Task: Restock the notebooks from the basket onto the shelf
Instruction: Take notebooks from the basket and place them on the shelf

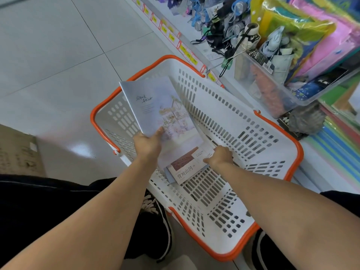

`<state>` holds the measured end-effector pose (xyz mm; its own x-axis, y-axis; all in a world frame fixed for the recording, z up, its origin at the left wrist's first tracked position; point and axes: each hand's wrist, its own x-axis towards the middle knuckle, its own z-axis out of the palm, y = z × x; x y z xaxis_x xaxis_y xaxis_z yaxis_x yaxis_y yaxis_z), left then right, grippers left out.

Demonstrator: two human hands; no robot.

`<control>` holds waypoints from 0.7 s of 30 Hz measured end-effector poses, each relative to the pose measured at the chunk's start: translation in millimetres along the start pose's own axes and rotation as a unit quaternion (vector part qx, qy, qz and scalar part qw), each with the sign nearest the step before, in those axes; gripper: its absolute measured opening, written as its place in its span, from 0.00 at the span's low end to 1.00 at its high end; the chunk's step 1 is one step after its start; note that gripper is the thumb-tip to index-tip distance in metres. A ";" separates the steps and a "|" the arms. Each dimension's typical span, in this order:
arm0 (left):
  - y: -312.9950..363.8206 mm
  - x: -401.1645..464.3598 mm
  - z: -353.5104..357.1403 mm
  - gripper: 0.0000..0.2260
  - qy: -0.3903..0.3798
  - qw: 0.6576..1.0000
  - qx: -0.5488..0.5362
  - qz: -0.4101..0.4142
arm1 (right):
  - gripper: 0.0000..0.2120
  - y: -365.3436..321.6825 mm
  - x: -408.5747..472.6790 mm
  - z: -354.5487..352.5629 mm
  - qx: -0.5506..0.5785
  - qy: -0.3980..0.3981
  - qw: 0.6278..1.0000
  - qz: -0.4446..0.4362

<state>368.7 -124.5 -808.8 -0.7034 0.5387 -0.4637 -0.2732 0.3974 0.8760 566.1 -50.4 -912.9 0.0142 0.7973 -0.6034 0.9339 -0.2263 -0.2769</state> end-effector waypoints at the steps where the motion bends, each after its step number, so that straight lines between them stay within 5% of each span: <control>1: 0.0 -0.8 0.3 0.15 0.001 1.000 0.002 -0.002 | 0.25 0.0 -0.1 -1.3 0.008 -0.014 1.000 0.013; 6: -1.3 2.6 0.0 0.13 0.009 1.000 -0.002 -0.002 | 0.17 -1.7 0.4 -2.9 0.106 -0.045 0.993 -0.003; 11: 6.5 -5.1 -0.2 0.16 -0.001 0.999 -0.039 -0.032 | 0.27 -22.4 -15.8 -46.9 0.291 -0.191 0.937 -0.021; 16: 45.4 -26.1 -5.3 0.16 -0.188 0.959 -0.168 -0.132 | 0.18 -43.3 -59.5 -138.0 0.363 -0.191 0.904 -0.119; 21: 109.3 -50.3 4.7 0.14 -0.274 0.939 -0.193 -0.080 | 0.12 -56.5 -115.6 -243.3 0.416 -0.158 0.877 -0.183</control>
<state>377.3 -104.7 -690.4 -0.2193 0.8382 -0.4994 -0.6380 0.2641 0.7233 598.7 6.4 -645.6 -0.4547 0.7358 -0.5018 0.2707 -0.4226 -0.8650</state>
